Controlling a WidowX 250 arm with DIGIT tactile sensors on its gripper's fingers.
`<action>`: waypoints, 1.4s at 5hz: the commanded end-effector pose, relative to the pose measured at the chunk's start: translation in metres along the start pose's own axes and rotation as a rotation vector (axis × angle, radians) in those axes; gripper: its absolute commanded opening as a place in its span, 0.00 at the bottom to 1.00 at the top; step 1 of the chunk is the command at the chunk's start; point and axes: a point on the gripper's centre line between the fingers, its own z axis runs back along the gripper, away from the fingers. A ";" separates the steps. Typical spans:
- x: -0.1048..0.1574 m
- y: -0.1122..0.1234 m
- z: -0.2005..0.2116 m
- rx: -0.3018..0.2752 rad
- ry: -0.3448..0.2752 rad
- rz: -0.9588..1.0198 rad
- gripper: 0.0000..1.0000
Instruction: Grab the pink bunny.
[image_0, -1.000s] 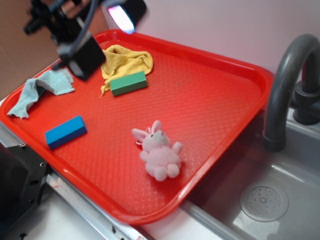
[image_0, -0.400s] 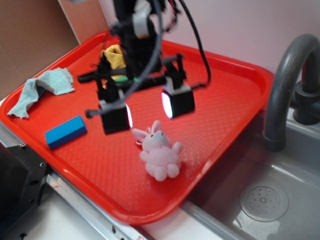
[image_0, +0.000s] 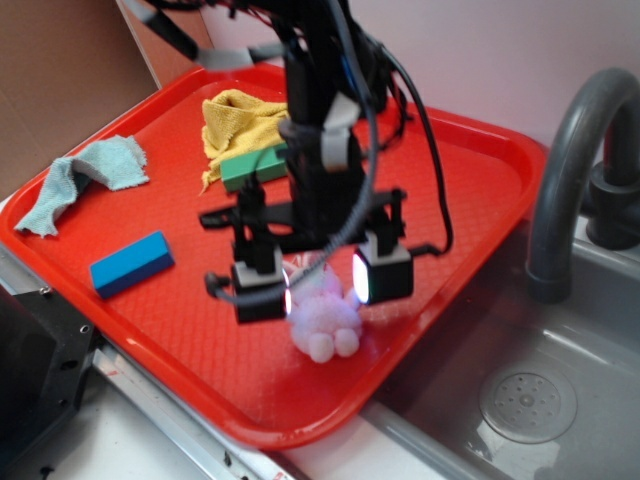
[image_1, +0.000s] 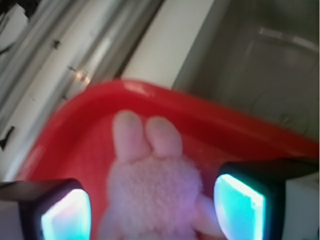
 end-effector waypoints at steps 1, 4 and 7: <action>-0.006 -0.011 -0.015 -0.012 0.067 0.048 1.00; -0.015 -0.011 -0.022 -0.012 0.119 0.081 0.00; -0.049 -0.072 0.134 0.245 0.119 0.746 0.00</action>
